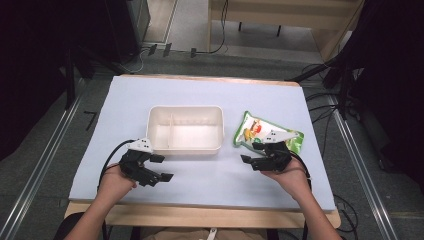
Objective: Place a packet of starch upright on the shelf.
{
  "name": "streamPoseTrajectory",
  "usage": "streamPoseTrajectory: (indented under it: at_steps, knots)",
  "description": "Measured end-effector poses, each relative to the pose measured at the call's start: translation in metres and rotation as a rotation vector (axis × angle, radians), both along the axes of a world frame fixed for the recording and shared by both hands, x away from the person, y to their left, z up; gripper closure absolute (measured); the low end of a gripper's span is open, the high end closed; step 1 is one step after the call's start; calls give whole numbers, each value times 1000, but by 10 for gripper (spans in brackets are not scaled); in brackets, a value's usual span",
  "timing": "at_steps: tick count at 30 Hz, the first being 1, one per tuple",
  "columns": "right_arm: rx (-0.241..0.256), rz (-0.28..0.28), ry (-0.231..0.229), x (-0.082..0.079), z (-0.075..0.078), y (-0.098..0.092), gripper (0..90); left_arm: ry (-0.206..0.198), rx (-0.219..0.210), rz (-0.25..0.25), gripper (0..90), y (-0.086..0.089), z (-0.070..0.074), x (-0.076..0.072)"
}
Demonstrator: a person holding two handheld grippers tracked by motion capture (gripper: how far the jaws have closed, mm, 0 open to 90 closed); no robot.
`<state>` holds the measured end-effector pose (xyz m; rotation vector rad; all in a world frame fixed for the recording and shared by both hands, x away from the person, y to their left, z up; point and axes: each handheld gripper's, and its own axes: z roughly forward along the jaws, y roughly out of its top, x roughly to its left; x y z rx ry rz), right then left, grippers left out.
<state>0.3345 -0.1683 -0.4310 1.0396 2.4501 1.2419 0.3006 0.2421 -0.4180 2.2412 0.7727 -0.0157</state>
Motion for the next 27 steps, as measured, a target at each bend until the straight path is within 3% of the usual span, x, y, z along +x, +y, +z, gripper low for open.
streamPoseTrajectory:
  at_steps: [10, 11, 13, 14, 15, 19, 22, 27]
  knots:
    - [11, -3, 56, 0, 0, -3, 389, -5, 14, 18, 219, 2, -1, 0]
    - [30, 8, 81, 1, 0, -4, 431, -7, 11, 14, 219, 2, -1, -1]
    - [29, 8, 89, 1, 0, -5, 446, -6, 9, 16, 219, 2, 0, -1]
    - [14, -1, 89, 1, 0, -6, 520, -7, 11, 18, 219, 3, 0, 0]
    - [14, -1, 89, 1, 0, -6, 520, -7, 11, 18, 219, 3, 0, 0]
    - [41, -101, 87, 2, 2, -16, 656, -8, 5, 28, 219, 2, 0, -1]
    - [35, -123, 50, 5, -1, -24, 707, -12, 11, 24, 219, 2, 0, -1]
    - [16, -175, 78, 15, -12, -30, 768, -7, 21, 22, 218, 1, 1, -1]
